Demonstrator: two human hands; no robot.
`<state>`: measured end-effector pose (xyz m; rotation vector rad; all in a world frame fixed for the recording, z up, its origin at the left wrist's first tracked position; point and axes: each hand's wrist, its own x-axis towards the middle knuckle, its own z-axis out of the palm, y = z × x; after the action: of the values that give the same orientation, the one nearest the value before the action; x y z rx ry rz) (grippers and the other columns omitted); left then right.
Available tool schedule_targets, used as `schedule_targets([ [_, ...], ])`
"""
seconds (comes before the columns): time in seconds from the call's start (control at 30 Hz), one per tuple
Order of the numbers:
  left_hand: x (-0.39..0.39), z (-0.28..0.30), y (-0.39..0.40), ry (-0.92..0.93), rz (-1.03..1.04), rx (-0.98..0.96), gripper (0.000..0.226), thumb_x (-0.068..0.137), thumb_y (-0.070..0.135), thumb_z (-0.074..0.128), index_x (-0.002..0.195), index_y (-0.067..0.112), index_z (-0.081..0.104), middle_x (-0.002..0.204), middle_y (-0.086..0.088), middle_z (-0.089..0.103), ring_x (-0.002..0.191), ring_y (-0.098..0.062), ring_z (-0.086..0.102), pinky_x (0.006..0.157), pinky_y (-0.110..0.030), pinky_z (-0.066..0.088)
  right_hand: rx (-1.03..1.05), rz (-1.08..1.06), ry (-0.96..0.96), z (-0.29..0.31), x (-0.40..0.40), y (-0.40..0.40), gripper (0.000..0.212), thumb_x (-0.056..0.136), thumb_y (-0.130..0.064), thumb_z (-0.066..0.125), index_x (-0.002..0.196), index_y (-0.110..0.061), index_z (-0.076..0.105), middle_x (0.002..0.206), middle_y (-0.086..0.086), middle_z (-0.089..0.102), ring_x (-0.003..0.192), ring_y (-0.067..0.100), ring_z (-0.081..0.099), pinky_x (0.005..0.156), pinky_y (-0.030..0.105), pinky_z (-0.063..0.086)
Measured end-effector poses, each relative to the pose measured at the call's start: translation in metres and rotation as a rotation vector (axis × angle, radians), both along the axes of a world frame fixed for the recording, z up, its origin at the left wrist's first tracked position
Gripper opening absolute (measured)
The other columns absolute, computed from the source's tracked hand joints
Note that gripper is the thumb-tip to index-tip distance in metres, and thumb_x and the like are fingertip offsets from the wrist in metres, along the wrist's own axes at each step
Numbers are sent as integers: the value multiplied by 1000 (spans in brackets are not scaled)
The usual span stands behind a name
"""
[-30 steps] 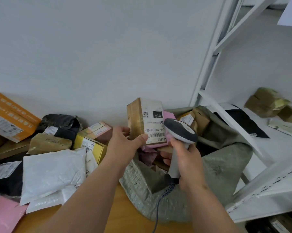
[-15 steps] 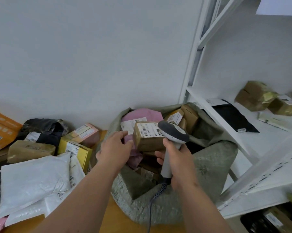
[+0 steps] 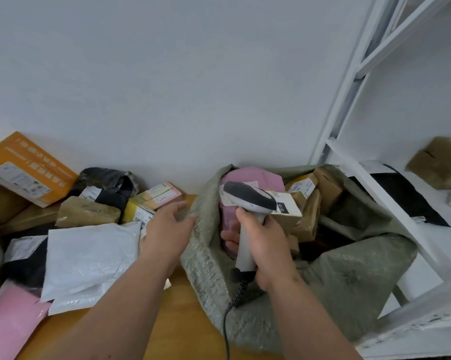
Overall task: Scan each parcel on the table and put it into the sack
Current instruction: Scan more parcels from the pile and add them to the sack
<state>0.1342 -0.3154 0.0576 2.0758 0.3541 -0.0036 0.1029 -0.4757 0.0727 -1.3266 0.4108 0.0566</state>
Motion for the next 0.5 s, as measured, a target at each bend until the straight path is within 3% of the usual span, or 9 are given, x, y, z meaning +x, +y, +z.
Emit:
schedule_targets([
  [0.1,-3,-2,32,26,98,-5,30,93,42,58,123,40,58,133,3,57,120,-26,52,104,-56,41,-6,104,6,1,4,31,17,93,-27,68,105,-15,67,96,10,73,77,19,76,68,31,61],
  [0.27,-11,-15,97,75,213,-6,39,97,37,57,136,34,52,141,-4,53,124,-29,50,105,-56,42,-90,192,8,-7,12,91,8,91,-24,69,92,-17,66,90,7,74,74,19,76,68,31,62],
  [0.5,-20,-50,198,165,234,32,44,92,41,60,135,36,52,140,-2,53,124,-28,50,104,-55,41,-144,255,70,-32,21,187,21,92,-28,68,110,-17,64,99,7,73,73,16,76,65,29,62],
])
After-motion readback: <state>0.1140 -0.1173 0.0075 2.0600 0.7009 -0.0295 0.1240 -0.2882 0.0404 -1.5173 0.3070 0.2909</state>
